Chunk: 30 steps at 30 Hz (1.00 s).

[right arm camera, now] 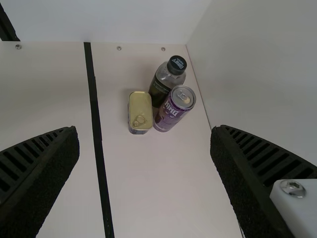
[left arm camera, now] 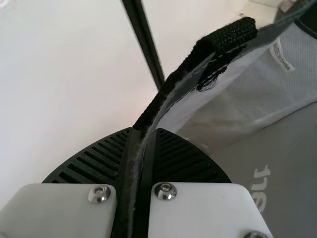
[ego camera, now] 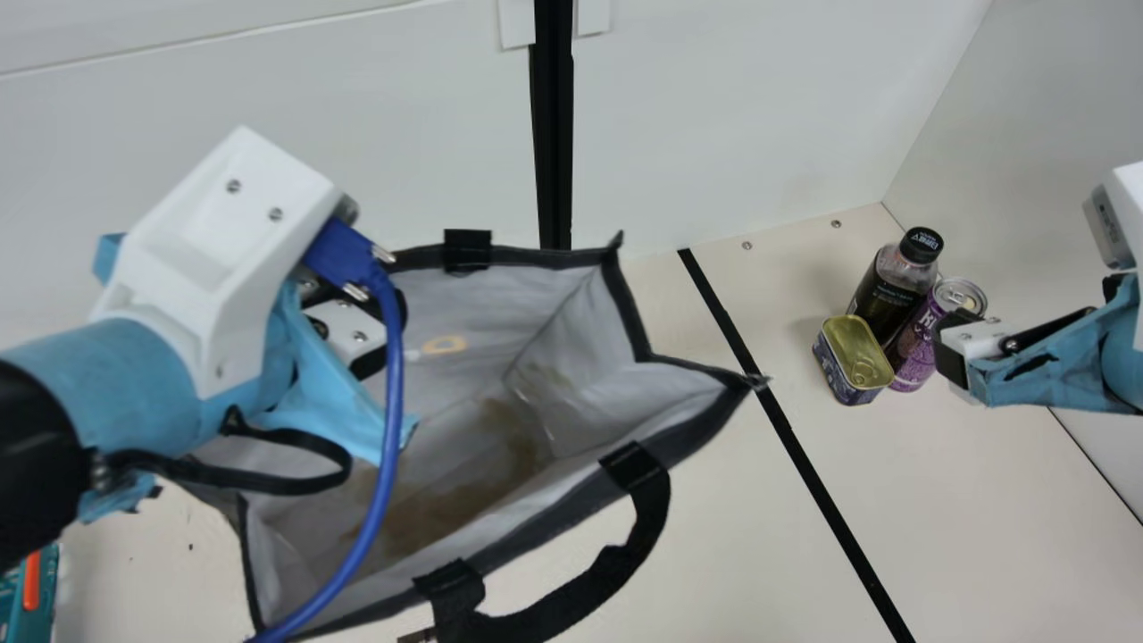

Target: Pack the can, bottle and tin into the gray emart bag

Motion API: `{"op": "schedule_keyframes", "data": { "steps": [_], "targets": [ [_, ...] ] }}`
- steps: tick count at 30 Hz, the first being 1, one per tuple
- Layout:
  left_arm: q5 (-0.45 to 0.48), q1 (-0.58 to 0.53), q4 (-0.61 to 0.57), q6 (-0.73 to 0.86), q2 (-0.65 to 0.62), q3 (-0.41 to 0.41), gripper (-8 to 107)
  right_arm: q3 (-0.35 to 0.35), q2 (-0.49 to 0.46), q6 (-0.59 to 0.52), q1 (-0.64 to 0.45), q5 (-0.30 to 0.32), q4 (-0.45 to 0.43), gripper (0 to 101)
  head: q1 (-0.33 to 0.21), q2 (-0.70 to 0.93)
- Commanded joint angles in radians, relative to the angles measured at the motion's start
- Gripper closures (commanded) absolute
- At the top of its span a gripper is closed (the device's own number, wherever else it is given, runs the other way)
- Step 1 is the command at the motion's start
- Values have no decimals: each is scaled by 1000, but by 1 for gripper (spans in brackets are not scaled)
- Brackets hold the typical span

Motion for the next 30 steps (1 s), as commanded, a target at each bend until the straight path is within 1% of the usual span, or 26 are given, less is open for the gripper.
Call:
{"op": "schedule_keyframes", "data": {
  "steps": [1, 9, 20, 24, 30],
  "targets": [
    [0, 3, 37, -30, -7, 7, 89, 0, 0, 0, 0, 0, 0, 10, -23, -1],
    [0, 13, 190, -141, -51, 43, 89, 0, 0, 0, 0, 0, 0, 10, -23, -1],
    [0, -12, 437, -319, -110, 133, 89, 0, 0, 0, 0, 0, 0, 10, -23, -1],
    [0, -37, 525, -383, -133, 186, 89, 0, 0, 0, 0, 0, 0, 10, -23, -1],
    [0, -89, 638, -486, -174, 301, 89, 0, 0, 0, 0, 0, 0, 10, -23, -1]
  ]
}}
